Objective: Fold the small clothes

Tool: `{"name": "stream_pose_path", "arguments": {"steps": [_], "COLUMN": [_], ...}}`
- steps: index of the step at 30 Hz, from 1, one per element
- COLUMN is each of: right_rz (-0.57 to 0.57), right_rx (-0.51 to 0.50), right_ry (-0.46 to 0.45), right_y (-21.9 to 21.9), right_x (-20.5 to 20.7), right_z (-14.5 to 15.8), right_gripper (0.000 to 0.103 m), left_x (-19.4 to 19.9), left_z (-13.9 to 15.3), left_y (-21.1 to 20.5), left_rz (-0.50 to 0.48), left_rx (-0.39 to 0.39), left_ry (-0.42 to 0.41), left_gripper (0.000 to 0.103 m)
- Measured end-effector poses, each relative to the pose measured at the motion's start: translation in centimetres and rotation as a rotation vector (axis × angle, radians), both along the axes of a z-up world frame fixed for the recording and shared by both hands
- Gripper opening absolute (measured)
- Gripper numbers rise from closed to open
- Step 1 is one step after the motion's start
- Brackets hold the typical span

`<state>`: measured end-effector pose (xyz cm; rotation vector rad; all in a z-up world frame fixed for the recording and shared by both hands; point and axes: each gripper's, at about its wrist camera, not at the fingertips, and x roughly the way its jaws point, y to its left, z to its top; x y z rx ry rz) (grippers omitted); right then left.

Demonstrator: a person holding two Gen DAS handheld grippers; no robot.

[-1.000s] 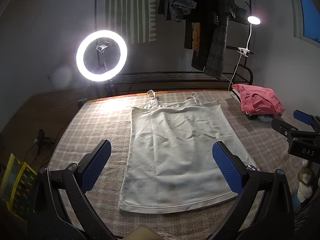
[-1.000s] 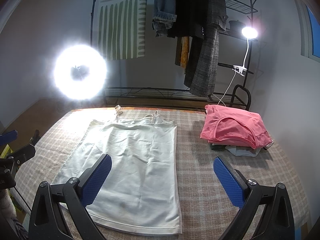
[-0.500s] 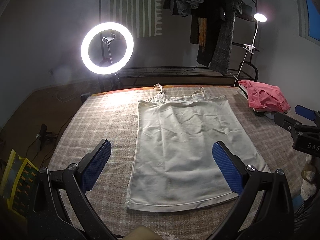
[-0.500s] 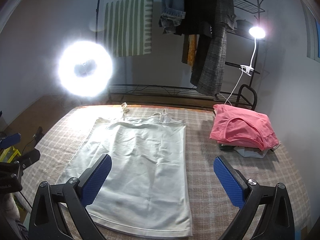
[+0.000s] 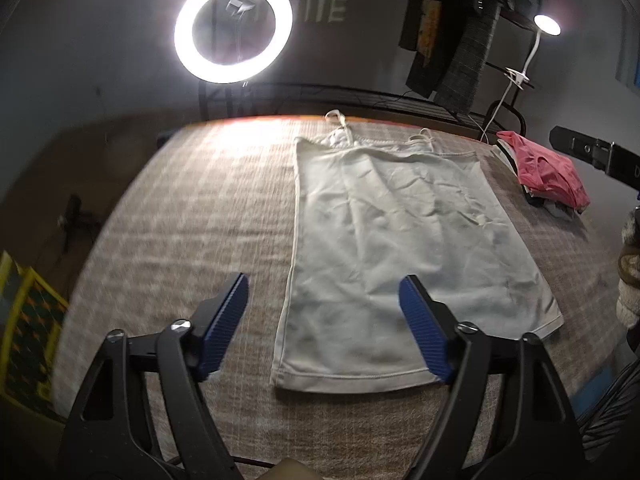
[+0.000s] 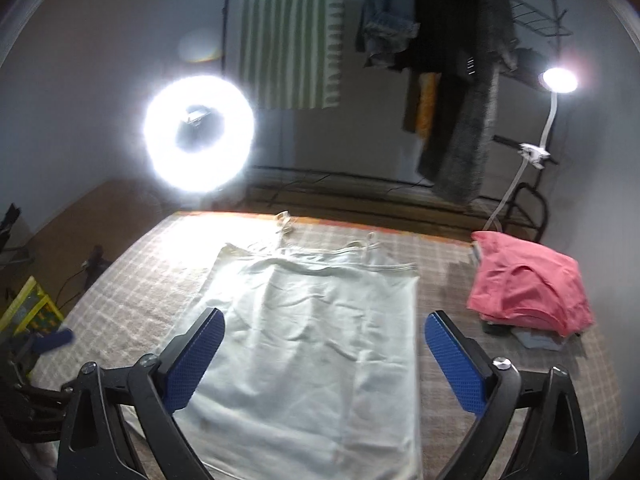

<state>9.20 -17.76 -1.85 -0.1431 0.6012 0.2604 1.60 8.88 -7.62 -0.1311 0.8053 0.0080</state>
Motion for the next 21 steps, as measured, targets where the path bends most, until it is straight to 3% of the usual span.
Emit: {"name": "stream_pose_path", "arguments": {"steps": [5,13,15,21], "right_rz": [0.074,0.231,0.268,0.304], "right_rx": [0.002,0.022,0.045,0.093], "right_ry": [0.045,0.153,0.207,0.325], "right_y": [1.8,7.1,8.9,13.4], "right_x": [2.8,9.0,10.9,15.3], "right_z": [0.0,-1.5,-2.5,-5.4], "right_gripper": [0.094,0.08,0.076,0.067], "left_x": [0.3,1.2,1.4,2.1], "left_z": [-2.1,-5.7,-6.6,-8.5], "left_y": [1.9,3.4,3.5,3.8], "left_rz": [0.034,0.055,0.055,0.051], "left_rx": [-0.07,-0.132,-0.152,-0.184], "left_ry": [0.073,0.166,0.192,0.24], "left_gripper": [0.059,0.056,0.047,0.046]}}
